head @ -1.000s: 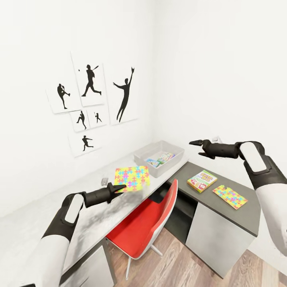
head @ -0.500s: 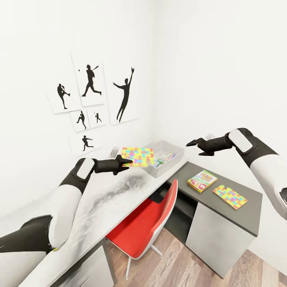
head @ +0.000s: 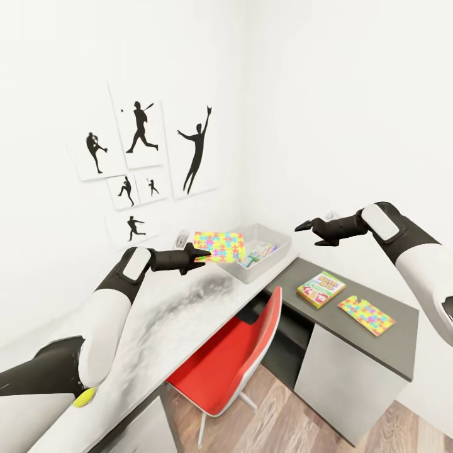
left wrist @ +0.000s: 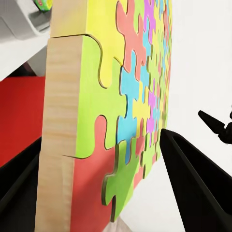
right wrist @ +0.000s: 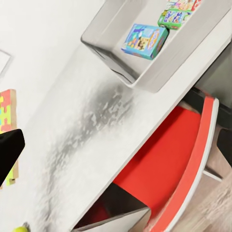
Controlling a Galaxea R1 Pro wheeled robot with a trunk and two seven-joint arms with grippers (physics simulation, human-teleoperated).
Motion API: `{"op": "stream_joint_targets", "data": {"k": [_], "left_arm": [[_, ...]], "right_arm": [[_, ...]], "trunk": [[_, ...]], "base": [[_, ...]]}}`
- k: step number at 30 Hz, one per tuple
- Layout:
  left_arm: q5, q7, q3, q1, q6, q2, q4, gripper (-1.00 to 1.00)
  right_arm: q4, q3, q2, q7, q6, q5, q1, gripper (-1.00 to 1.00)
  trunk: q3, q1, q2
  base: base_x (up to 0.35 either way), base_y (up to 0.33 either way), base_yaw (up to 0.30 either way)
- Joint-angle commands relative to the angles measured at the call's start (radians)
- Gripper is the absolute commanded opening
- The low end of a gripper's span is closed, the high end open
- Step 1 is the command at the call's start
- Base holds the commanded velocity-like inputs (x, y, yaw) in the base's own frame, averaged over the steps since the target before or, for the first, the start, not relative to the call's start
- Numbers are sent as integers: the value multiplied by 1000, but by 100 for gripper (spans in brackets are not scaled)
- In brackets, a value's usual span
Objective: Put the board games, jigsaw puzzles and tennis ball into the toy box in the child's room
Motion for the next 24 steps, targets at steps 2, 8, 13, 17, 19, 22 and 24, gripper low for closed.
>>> {"op": "stream_joint_targets", "data": {"k": [2, 8, 13, 17, 19, 22, 24], "left_arm": [[-10, -5, 8, -1, 5, -1, 0, -100], [-10, -4, 8, -1, 4, 0, 0, -100], [-10, -4, 8, -1, 4, 1, 0, -100], [-10, -5, 8, -1, 4, 2, 0, -100], [-10, -5, 8, -1, 4, 3, 0, -100], [-10, -6, 8, -1, 4, 3, 0, -100], [-10, -6, 8, -1, 4, 3, 0, -100]], "right_arm": [[0, 5, -1, 10, 1, 8, -1, 100], [0, 3, -1, 10, 1, 7, 0, 100], [0, 3, -1, 10, 1, 7, 0, 100], [-1, 3, -1, 10, 1, 7, 0, 100], [-1, 3, -1, 10, 1, 7, 1, 100], [-1, 3, -1, 10, 1, 8, 0, 100], [-2, 3, -1, 10, 1, 7, 0, 100]], "trunk": [[-2, 1, -2], [-2, 1, -2], [-2, 1, -2], [-2, 1, -2], [-2, 1, -2], [-2, 1, -2], [-2, 1, -2]], "base": [[293, -7, 0], [278, -111, 0], [197, -238, 0], [130, -263, 0], [129, -147, 0], [162, -127, 5], [190, -193, 43]]}}
